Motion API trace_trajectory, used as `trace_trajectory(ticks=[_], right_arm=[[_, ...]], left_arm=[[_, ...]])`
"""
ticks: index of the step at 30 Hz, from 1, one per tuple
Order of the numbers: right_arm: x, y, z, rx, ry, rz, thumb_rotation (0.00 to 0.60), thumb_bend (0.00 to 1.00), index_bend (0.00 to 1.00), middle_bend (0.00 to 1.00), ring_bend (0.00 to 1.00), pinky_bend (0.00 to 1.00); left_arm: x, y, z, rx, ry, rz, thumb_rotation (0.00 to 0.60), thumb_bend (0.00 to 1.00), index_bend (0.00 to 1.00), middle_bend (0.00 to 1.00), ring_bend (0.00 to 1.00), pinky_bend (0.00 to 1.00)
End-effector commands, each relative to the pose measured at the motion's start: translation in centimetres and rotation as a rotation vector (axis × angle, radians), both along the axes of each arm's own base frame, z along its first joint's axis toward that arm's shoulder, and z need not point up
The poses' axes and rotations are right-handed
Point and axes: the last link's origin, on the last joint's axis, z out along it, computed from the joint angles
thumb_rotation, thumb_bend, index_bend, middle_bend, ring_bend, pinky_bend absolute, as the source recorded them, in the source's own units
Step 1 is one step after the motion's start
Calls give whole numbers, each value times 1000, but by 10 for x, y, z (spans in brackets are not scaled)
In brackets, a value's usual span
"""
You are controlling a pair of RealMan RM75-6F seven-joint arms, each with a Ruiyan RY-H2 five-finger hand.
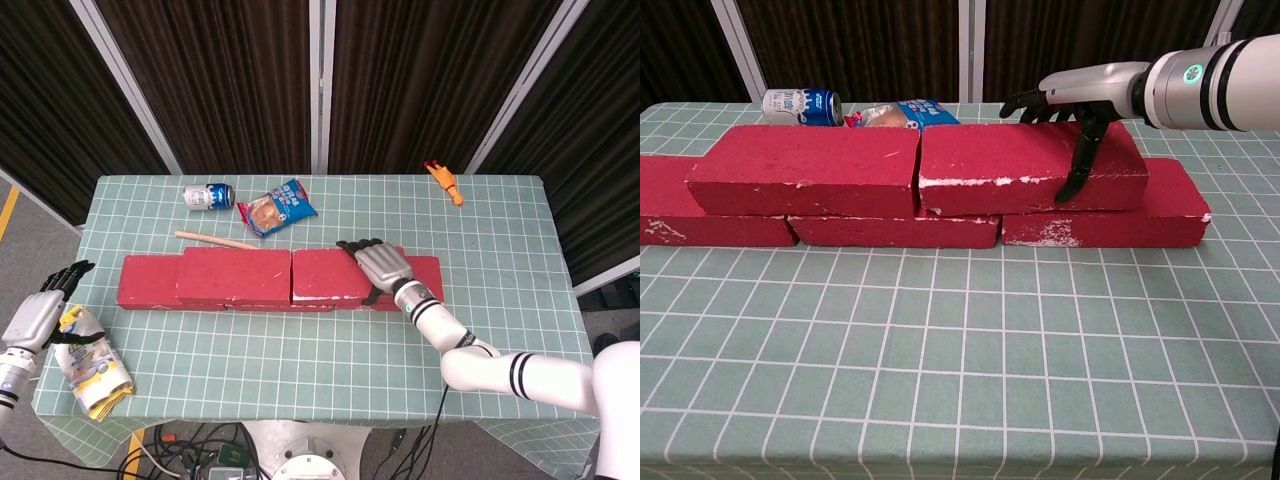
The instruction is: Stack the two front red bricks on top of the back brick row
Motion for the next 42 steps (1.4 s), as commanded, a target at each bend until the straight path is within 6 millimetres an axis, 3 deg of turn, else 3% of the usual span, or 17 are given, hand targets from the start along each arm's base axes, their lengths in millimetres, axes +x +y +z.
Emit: trace_trajectory(ticks=[1, 42], right_arm=[[1, 0, -1, 1, -1, 0, 600, 45, 19, 326, 121, 149], [8, 1, -9, 5, -6, -19, 600, 45, 20, 321, 120, 122]], left_arm=[[0, 0, -1, -11, 2, 3, 600, 70, 42, 0, 0, 0], [-11, -3, -4, -26, -23, 21, 600, 70, 42, 0, 0, 0]])
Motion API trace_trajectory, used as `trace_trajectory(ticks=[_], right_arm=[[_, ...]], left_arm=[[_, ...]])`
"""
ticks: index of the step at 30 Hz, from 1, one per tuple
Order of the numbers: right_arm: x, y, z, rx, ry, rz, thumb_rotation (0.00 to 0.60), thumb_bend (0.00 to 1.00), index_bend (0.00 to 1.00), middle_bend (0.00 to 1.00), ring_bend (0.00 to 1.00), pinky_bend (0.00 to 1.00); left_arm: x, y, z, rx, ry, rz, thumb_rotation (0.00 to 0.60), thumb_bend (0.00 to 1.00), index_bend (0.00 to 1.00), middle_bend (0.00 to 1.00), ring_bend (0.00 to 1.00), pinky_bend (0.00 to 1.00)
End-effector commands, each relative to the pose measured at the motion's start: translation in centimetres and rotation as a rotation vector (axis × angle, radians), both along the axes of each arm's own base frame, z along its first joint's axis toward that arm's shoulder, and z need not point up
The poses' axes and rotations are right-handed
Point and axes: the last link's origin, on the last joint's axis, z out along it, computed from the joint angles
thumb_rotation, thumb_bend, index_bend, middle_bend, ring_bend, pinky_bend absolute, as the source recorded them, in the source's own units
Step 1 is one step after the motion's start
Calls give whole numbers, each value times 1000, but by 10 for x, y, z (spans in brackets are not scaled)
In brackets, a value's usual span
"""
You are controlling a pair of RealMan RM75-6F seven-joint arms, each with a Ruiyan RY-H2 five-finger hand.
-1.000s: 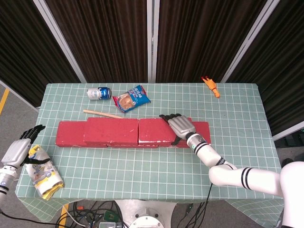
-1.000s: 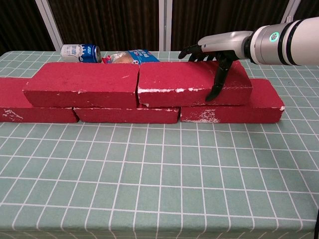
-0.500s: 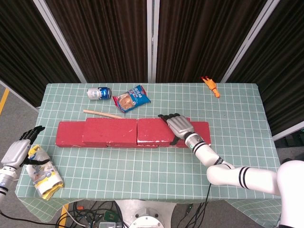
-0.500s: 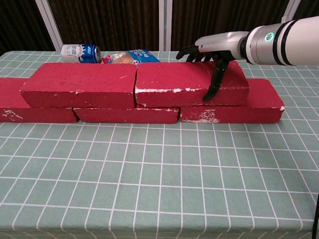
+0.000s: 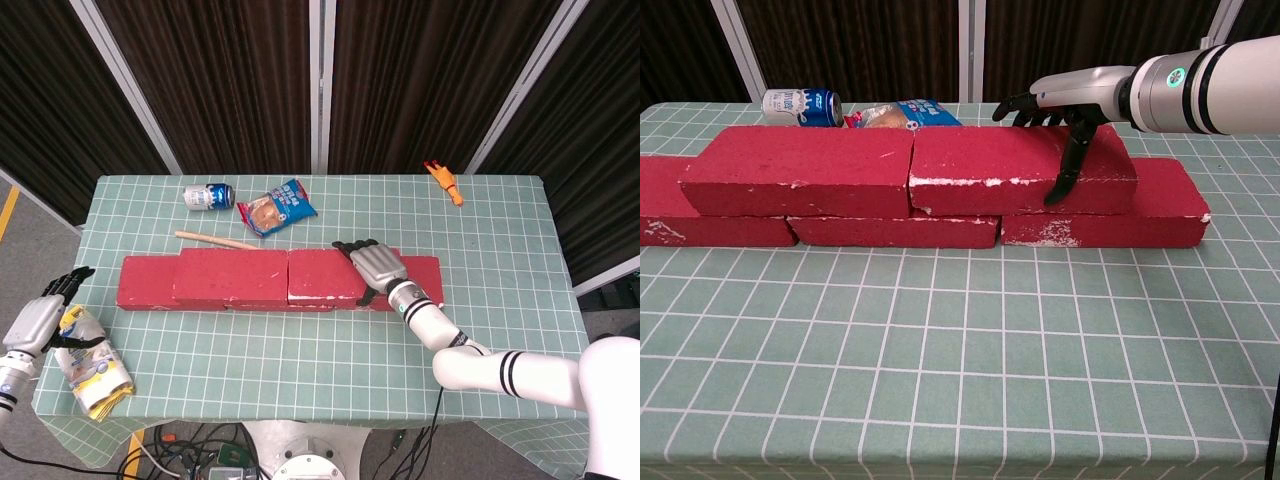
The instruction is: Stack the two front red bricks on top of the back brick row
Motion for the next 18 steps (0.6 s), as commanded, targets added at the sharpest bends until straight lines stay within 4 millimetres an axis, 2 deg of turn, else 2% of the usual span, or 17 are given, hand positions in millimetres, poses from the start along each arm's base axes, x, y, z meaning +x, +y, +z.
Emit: trace_trajectory(ticks=[1, 13, 18], right_arm=[[1, 1, 0, -1, 0, 1, 600, 45, 19, 321, 120, 123], [1, 3, -4, 0, 3, -15, 600, 45, 18, 315, 119, 123], [1, 3, -6, 13, 7, -23, 600, 17, 0, 261, 87, 73]], left_arm=[[0, 0, 0, -2, -3, 1, 600, 70, 42, 0, 0, 0], [-3, 0, -1, -12, -7, 6, 600, 71, 42, 0, 0, 0], [-4, 0, -1, -12, -8, 10, 600, 70, 42, 0, 0, 0]])
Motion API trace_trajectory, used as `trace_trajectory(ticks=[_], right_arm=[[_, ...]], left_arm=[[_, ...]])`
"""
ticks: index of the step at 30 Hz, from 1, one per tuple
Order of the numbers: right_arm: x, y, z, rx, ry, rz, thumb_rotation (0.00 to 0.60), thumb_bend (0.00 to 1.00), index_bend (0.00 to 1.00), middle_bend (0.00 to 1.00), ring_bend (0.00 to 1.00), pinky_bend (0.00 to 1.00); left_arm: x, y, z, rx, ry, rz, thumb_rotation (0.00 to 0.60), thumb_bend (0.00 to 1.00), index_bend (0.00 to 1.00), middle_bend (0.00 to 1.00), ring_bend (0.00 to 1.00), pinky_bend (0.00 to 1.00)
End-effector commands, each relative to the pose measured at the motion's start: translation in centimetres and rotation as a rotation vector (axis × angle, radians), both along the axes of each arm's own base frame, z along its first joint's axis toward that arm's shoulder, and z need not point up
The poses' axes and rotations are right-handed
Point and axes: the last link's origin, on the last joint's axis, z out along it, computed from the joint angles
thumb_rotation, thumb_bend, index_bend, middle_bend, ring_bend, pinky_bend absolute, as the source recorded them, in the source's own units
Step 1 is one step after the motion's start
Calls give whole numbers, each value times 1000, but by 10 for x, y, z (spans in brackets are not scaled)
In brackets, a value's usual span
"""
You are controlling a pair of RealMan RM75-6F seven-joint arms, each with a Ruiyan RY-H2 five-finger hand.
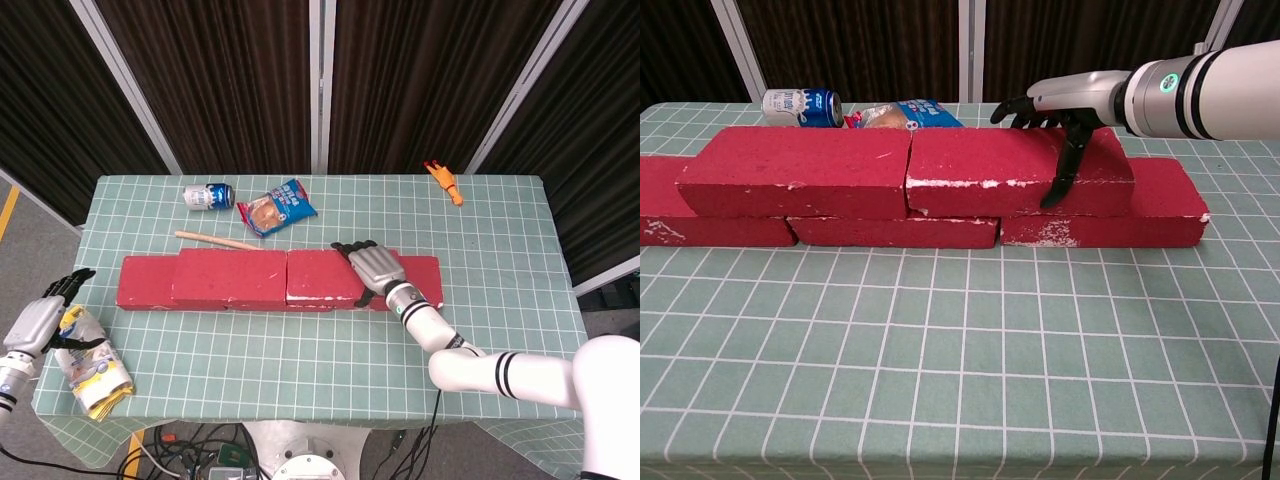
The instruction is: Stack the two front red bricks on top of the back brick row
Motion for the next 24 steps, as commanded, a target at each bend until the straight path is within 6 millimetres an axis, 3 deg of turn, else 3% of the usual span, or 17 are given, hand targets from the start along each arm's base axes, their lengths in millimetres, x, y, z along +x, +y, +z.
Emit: trace_trajectory(ticks=[1, 7, 18, 24], right_arm=[[0, 0, 0, 8, -1, -3, 600, 6, 0, 228, 58, 43], [1, 0, 2, -2, -23, -5, 600, 0, 0, 9, 0, 0], [2, 6, 11, -13, -58, -2, 600, 0, 0, 0, 0, 0], [-10, 21, 51, -90, -48, 43, 600, 0, 0, 0, 0, 0]], left_arm=[[0, 0, 0, 0, 0, 1, 600, 70, 42, 0, 0, 0], [-1, 1, 0, -2, -2, 2, 600, 70, 42, 0, 0, 0], [1, 1, 2, 8, -2, -3, 600, 71, 42, 0, 0, 0], [6, 0, 4, 28, 9, -27, 600, 71, 42, 0, 0, 0]])
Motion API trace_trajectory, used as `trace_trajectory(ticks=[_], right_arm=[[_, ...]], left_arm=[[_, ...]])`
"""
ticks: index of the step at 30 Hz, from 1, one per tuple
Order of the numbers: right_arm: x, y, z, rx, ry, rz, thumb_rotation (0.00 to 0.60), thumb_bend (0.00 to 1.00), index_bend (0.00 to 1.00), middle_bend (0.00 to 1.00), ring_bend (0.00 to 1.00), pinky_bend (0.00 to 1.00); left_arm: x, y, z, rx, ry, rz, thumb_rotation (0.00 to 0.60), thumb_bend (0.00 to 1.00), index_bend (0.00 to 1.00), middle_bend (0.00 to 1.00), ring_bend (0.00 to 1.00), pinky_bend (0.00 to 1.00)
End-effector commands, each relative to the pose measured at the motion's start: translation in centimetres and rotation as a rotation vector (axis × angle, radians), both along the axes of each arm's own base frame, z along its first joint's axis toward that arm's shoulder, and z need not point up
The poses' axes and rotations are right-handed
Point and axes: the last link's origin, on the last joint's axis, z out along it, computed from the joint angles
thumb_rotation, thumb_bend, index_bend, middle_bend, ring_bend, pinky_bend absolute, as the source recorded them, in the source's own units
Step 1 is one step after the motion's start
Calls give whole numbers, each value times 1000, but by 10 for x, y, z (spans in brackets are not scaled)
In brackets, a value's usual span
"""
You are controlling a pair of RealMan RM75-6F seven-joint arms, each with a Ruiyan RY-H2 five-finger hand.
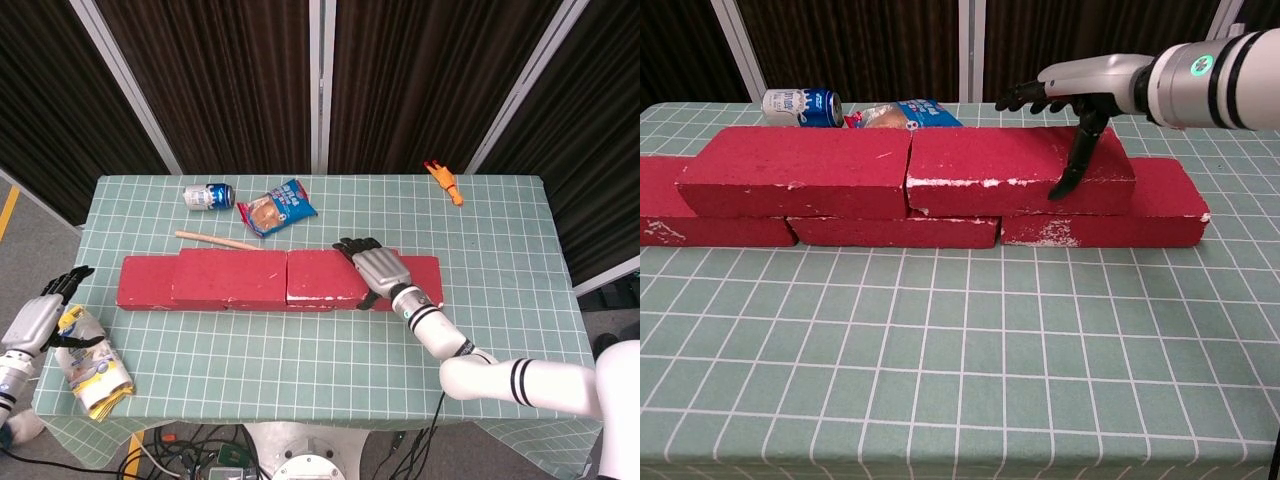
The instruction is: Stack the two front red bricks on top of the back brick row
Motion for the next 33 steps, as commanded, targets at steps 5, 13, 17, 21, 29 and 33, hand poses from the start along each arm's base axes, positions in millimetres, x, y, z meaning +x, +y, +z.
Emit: trace_trajectory(ticks=[5, 13, 17, 21, 29, 33], right_arm=[[-44, 36, 76, -234, 93, 89, 600, 0, 0, 0, 0, 0], [-136, 104, 134, -432, 199, 25, 600, 0, 0, 0, 0, 0], [-182, 142, 150, -515, 227, -25, 600, 0, 0, 0, 0, 0], [-215, 174, 155, -577, 229, -77, 600, 0, 0, 0, 0, 0], [-258, 216, 149, -608, 198, -186, 600, 0, 0, 0, 0, 0], [-267, 222, 149, -606, 185, -207, 600, 0, 0, 0, 0, 0]], left_arm=[[9, -5, 6, 55, 22, -39, 600, 71, 42, 0, 0, 0], [19, -18, 9, 135, 54, -86, 600, 70, 42, 0, 0, 0], [19, -31, 7, 147, 88, -97, 600, 70, 42, 0, 0, 0], [19, -44, 7, 171, 122, -110, 600, 70, 42, 0, 0, 0], [14, -65, 8, 283, 245, -153, 600, 68, 42, 0, 0, 0], [10, -69, 4, 271, 290, -155, 600, 68, 43, 0, 0, 0]])
